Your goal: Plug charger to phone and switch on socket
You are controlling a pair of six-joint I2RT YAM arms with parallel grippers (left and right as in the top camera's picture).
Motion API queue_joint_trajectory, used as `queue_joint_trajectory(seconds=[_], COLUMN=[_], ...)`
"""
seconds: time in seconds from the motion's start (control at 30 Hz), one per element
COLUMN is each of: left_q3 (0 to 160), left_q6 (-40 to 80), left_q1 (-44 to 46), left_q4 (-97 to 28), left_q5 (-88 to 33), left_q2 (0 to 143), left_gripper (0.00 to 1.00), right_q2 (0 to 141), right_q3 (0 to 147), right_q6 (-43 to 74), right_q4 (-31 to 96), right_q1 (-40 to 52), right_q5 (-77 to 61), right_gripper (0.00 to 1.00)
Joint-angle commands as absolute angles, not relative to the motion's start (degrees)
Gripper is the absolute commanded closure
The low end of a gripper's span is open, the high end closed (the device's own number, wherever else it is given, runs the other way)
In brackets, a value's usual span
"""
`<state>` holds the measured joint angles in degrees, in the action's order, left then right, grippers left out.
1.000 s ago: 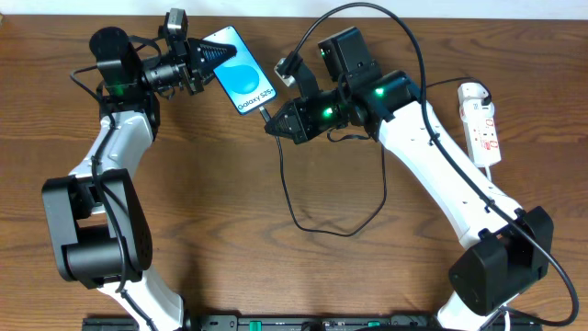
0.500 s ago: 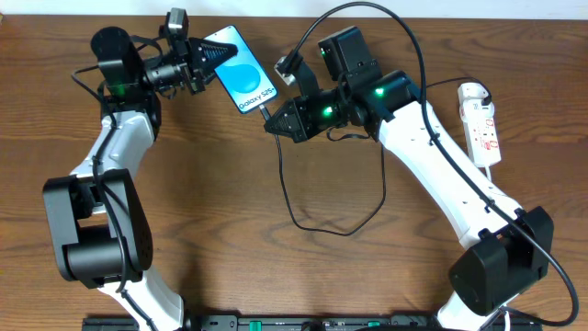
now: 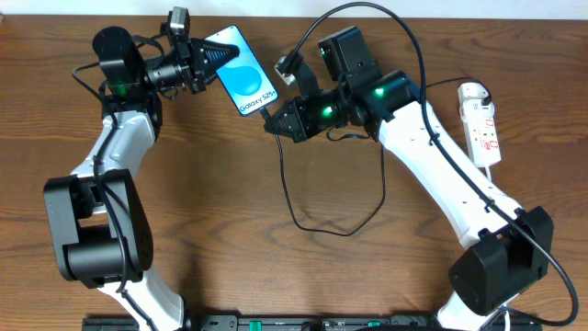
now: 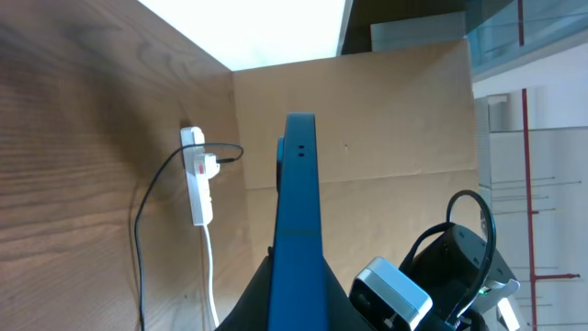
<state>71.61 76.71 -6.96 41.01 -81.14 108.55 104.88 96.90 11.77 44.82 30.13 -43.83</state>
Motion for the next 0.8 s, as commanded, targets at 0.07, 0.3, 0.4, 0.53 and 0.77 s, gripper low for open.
queue_joint_trajectory(seconds=[0.07,0.3,0.4,0.53,0.77], left_q3=[72.2,72.2,72.2,72.2,72.2], left_q6=[74.6,74.6,74.6,74.6,74.7], left_q1=[-6.0,-6.0,-5.6,-4.4,-3.0], left_q4=[41.6,41.4,41.3,41.3,41.2], left_q5=[-85.7,-86.6,-87.2,-88.1,-88.3], left_q2=[107.5,107.5,107.5,107.5,107.5], left_gripper=[0.93,0.93,0.93,0.93,0.93], right_q2=[104.3,104.3,104.3,104.3,104.3], right_q3=[97.0,97.0,97.0,97.0,97.0], right_q6=[12.4,12.9,13.3,13.3,13.5], right_q4=[43.0,41.7,40.8,39.8,39.2], right_q1=[29.5,29.5,29.5,29.5,29.1], right_q5=[-44.1,-44.0,-43.8,-43.7,-43.4], right_gripper=[0.99,0.99,0.99,0.99,0.99])
